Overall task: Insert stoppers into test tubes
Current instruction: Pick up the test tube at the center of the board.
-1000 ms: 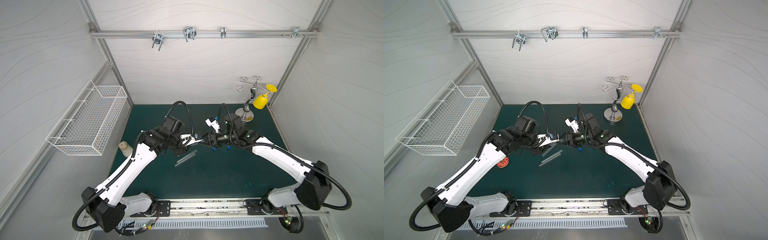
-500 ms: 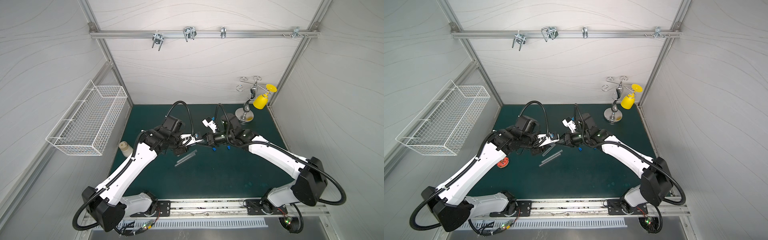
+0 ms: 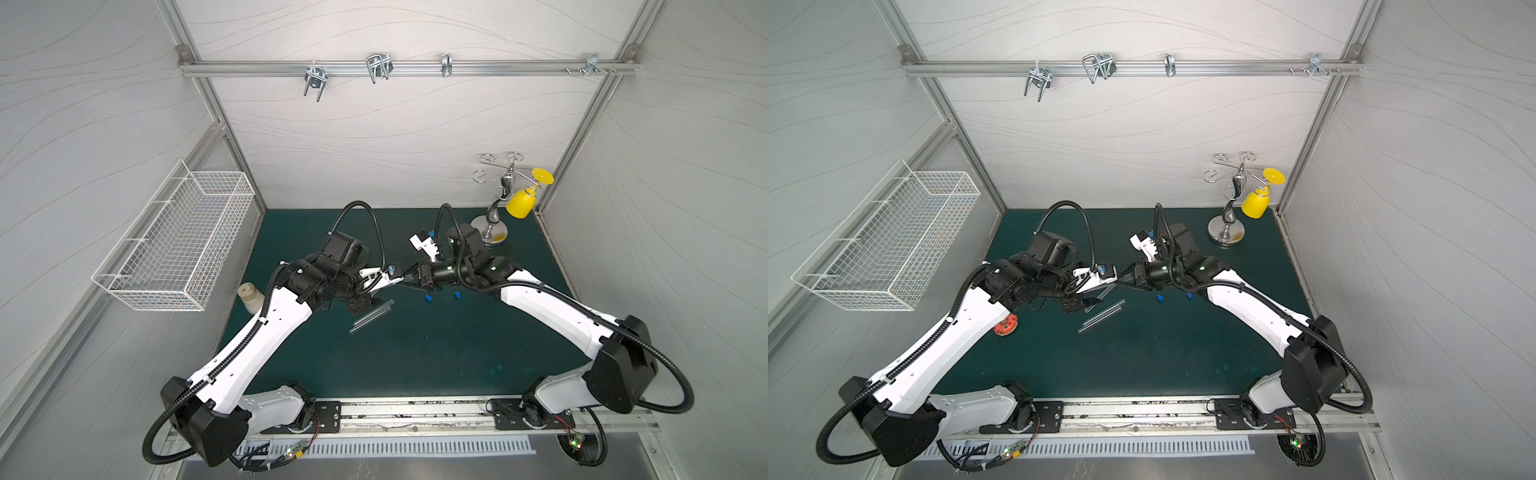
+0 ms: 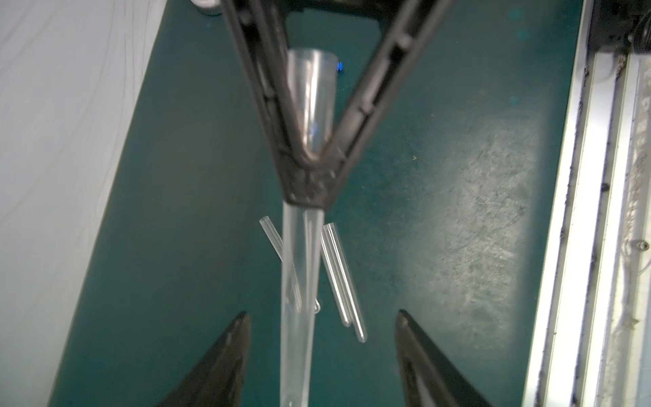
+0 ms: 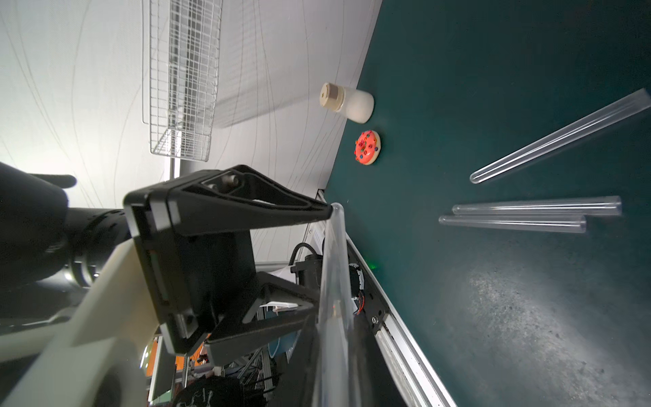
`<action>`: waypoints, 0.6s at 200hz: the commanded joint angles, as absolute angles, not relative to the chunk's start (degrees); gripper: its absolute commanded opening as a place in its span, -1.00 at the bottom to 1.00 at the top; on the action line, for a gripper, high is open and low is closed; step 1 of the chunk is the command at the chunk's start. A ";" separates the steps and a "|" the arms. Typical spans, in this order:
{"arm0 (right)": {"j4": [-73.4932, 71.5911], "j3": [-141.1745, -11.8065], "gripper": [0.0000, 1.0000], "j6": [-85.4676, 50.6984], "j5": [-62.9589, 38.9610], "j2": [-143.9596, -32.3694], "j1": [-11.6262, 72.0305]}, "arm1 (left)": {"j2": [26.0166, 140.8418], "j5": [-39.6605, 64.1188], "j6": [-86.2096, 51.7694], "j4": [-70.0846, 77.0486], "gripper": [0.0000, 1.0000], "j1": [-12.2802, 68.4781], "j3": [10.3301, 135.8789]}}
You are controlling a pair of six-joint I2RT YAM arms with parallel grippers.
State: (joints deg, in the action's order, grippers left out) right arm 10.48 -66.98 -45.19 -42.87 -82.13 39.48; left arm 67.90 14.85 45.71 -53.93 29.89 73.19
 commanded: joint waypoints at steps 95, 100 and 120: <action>-2.30 -62.77 -0.83 -48.61 -54.03 -74.63 32.47 | 59.00 61.97 -12.48 -24.61 0.79 6.59 62.11; -3.15 -62.58 -0.83 -49.13 -54.29 -74.63 32.52 | 59.11 63.14 -14.41 -22.48 0.77 6.59 61.12; -4.73 -62.58 -0.82 -50.13 -54.83 -74.29 32.56 | 59.58 66.14 -19.59 -14.90 0.71 6.59 57.69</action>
State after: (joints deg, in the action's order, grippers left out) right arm 0.45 -62.81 -47.75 -51.79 -75.99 32.69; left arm 59.33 56.12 -5.45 -29.89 6.83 60.01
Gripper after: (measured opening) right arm 0.168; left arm 0.867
